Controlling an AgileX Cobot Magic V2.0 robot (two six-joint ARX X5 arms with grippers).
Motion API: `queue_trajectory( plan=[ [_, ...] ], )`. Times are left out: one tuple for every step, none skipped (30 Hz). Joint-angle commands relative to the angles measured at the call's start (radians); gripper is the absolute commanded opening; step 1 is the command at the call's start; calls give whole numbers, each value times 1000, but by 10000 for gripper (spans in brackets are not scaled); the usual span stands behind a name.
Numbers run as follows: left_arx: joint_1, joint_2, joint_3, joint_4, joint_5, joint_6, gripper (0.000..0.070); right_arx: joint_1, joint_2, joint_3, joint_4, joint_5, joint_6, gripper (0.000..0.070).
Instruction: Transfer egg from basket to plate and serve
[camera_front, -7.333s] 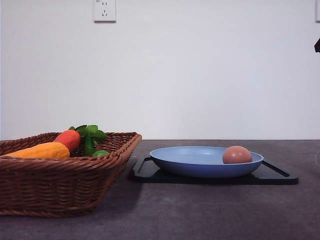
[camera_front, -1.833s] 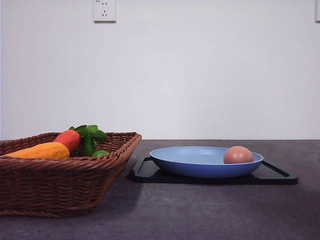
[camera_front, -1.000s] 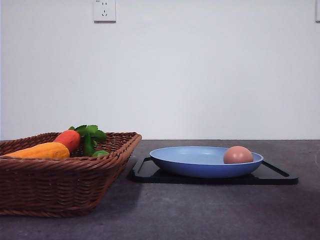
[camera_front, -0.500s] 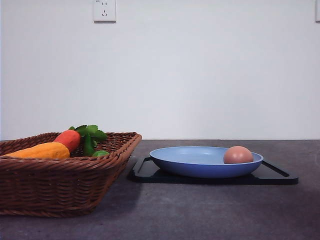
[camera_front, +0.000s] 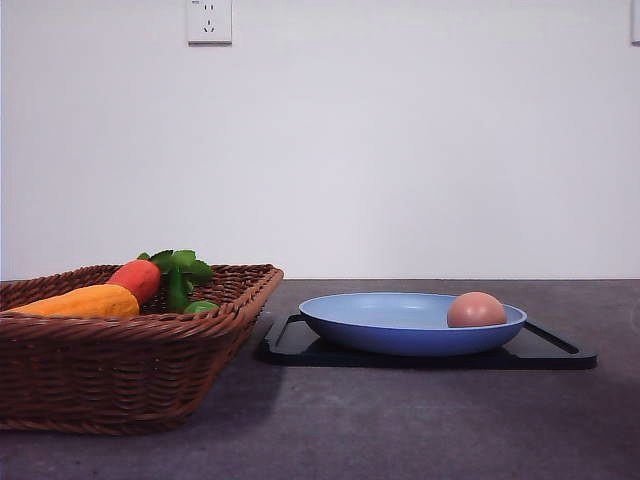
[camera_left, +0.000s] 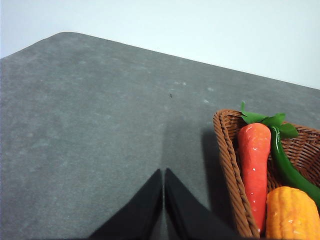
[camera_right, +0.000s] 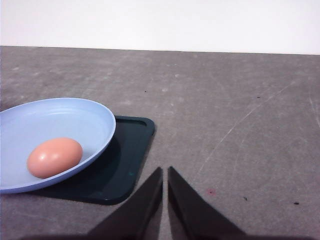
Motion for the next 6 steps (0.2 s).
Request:
queue_trajectory(
  plan=[
    [0,-2,-28,-4,2,-8,0,-1,-2,-6,0,1,14,0],
    [0,-2,-28,-4,2,-8,0,-1,-2,-6,0,1,14,0],
    [0,-2,-28,-4,2,-8,0,-1,-2,-6,0,1,14,0],
    [0,-2,-28,-4,2,-8,0,-1,-2,-6,0,1,14,0],
    [0,-2,-28,-4,2,-8,0,-1,-2,-6,0,1,14,0],
    [0,-2,-28,-4,2,-8,0,-1,-2,-6,0,1,14,0]
  ],
)
